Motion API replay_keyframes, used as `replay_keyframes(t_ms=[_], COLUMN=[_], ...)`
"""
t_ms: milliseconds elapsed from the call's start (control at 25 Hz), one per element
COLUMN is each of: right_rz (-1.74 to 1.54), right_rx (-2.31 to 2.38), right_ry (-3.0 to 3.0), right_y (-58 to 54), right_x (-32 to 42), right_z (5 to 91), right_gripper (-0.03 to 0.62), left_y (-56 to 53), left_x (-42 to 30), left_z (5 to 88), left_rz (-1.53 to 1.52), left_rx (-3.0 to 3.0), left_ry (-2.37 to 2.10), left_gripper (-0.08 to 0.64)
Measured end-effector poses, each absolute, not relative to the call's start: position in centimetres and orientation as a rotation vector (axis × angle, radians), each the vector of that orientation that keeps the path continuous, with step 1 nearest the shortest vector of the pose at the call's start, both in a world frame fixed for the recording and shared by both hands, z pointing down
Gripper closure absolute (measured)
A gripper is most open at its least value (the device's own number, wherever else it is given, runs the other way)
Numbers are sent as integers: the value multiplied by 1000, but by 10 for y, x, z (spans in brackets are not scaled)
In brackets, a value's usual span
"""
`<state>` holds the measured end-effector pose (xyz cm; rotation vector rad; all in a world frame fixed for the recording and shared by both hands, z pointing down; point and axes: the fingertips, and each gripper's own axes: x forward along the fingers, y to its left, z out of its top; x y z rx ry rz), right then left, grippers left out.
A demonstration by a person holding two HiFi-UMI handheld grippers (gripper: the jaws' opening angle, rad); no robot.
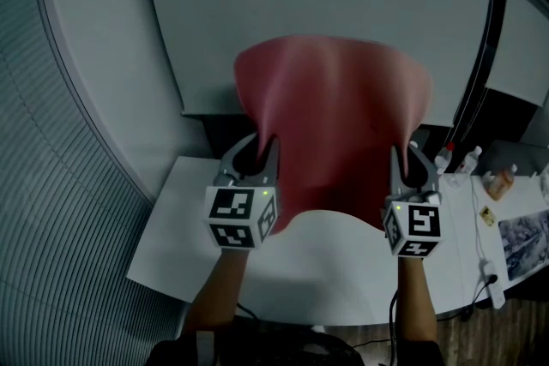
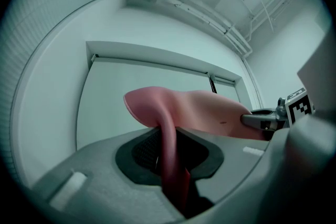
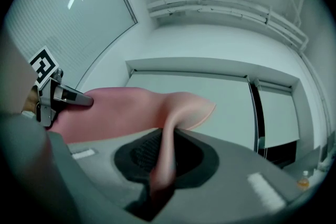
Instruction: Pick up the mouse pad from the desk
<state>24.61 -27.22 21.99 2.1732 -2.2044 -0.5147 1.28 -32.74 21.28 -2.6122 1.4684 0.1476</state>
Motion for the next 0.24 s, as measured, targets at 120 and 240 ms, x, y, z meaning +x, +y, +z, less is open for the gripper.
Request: replay_keyframes(t_ms=[120,240], right_rz=[-517,-519], right_rx=[2174,2174], right_ry=[-2201,-2198], right_y=[-274,-275], right_x=[245,243], right_z=[220,221], right_gripper=[534,534], left_y=[-329,-331], left_x=[11,9], left_z=[214,215], left_rz=[151,155], left_rx=[-2616,-2624], left_ry=[1467,1465], left_gripper=[484,485])
